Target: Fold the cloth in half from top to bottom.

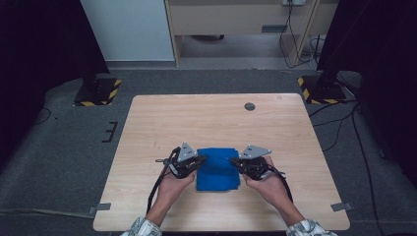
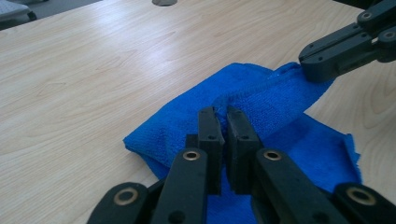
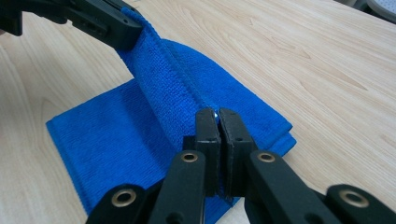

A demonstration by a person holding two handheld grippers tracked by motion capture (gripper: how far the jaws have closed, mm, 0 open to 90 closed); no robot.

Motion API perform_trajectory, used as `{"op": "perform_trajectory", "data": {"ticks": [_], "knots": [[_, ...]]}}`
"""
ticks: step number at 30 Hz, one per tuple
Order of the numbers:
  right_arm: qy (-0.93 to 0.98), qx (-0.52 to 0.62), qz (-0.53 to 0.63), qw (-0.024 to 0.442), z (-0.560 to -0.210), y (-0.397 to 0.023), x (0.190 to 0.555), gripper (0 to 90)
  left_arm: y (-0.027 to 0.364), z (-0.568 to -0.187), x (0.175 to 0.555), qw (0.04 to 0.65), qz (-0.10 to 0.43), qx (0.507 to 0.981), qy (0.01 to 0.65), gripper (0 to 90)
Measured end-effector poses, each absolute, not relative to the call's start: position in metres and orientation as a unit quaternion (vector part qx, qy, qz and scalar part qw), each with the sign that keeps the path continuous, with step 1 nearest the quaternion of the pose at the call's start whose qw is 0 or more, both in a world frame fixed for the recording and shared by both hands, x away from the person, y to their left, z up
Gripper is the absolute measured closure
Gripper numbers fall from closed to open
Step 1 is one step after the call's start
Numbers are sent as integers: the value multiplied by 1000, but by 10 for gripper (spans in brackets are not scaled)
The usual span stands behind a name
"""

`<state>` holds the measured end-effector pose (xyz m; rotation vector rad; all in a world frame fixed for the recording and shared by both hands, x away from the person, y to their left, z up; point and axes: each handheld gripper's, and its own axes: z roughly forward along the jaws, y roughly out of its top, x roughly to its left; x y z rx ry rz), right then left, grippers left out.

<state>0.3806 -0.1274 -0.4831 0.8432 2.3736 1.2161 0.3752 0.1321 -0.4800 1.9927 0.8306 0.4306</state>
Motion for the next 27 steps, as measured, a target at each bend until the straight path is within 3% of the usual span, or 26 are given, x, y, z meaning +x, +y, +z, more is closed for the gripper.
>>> {"op": "perform_trajectory", "data": {"ticks": [19, 27], "knots": [[851, 278, 413, 167, -497, -125, 356, 863, 136, -498, 347, 434, 149, 828, 323, 833], [860, 271, 406, 152, -506, -127, 346, 756, 142, -509, 339, 420, 135, 838, 322, 730]]}}
